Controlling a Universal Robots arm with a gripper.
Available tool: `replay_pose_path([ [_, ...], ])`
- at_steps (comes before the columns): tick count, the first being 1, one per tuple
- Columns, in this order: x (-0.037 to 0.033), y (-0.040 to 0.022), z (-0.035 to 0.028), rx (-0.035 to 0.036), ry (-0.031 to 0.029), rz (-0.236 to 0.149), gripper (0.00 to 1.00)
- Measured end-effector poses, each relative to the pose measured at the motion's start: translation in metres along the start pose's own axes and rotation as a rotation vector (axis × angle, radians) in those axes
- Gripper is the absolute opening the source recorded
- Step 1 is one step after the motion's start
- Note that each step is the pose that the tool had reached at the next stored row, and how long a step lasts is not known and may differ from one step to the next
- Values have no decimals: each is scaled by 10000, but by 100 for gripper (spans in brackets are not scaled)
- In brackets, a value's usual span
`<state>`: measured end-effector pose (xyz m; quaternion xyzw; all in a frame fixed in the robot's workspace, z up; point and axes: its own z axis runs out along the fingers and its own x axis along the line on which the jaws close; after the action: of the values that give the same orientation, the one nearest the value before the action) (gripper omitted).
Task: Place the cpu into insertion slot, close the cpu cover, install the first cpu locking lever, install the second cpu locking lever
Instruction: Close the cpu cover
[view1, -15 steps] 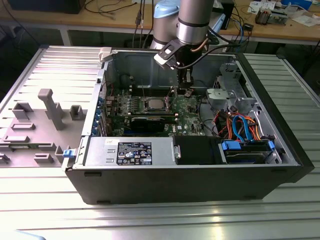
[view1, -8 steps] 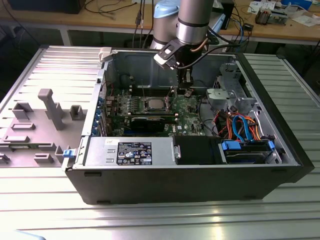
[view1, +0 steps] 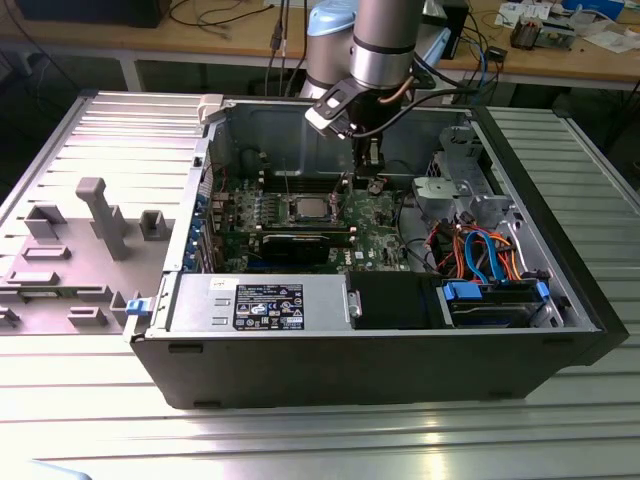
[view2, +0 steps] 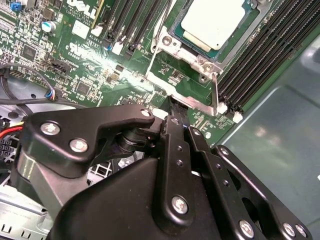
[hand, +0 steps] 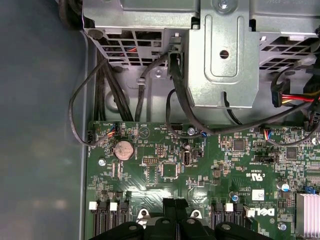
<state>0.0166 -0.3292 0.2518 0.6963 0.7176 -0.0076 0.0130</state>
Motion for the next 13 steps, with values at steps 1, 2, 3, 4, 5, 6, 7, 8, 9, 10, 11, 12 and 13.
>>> replay_pose_path([
  [1, 0, -13, 0, 0, 1, 0, 11],
  [2, 1, -23, 0, 0, 1, 0, 11],
  [3, 1, -32, 0, 0, 1, 0, 11],
  [4, 1, -42, 0, 0, 1, 0, 11],
  [5, 1, -50, 0, 0, 1, 1, 11],
  [6, 2, -66, 0, 0, 2, 1, 11],
  [7, 2, -80, 0, 0, 4, 0, 11],
  [8, 2, -89, 0, 0, 4, 0, 11],
  [9, 3, -94, 0, 0, 4, 0, 11],
  [10, 3, -94, 0, 0, 4, -1, 11],
  [11, 3, -95, 0, 0, 4, -2, 11],
  [12, 3, -95, 0, 0, 4, -1, 11],
  [13, 3, -96, 0, 0, 4, 0, 11],
])
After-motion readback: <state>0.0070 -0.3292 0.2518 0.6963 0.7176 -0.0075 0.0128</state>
